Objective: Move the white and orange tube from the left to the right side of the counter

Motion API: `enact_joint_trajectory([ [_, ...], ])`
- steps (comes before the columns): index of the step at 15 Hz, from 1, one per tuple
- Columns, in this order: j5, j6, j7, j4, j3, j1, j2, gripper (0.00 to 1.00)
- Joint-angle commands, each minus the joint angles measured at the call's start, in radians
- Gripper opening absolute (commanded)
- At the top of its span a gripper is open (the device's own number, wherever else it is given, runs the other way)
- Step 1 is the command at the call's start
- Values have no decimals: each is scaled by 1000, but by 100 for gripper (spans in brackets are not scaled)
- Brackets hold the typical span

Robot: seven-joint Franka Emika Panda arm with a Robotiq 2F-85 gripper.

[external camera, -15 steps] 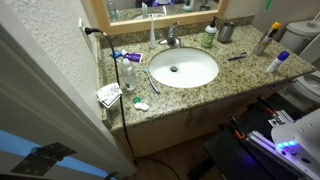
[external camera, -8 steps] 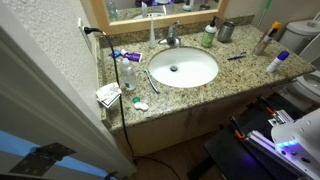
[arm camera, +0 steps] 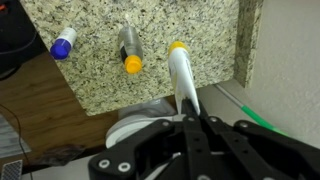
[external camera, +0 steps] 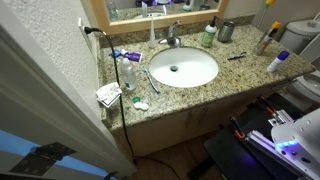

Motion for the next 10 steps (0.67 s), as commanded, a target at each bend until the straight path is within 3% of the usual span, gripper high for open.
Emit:
enact_joint_trajectory([
  [1, 4, -5, 91, 55, -59, -48, 125, 1],
  [5, 78, 21, 211, 61, -143, -81, 210, 1],
  [6, 32, 10, 171, 29, -132, -60, 174, 3],
  [10, 38, 25, 241, 49, -153, -67, 238, 1],
])
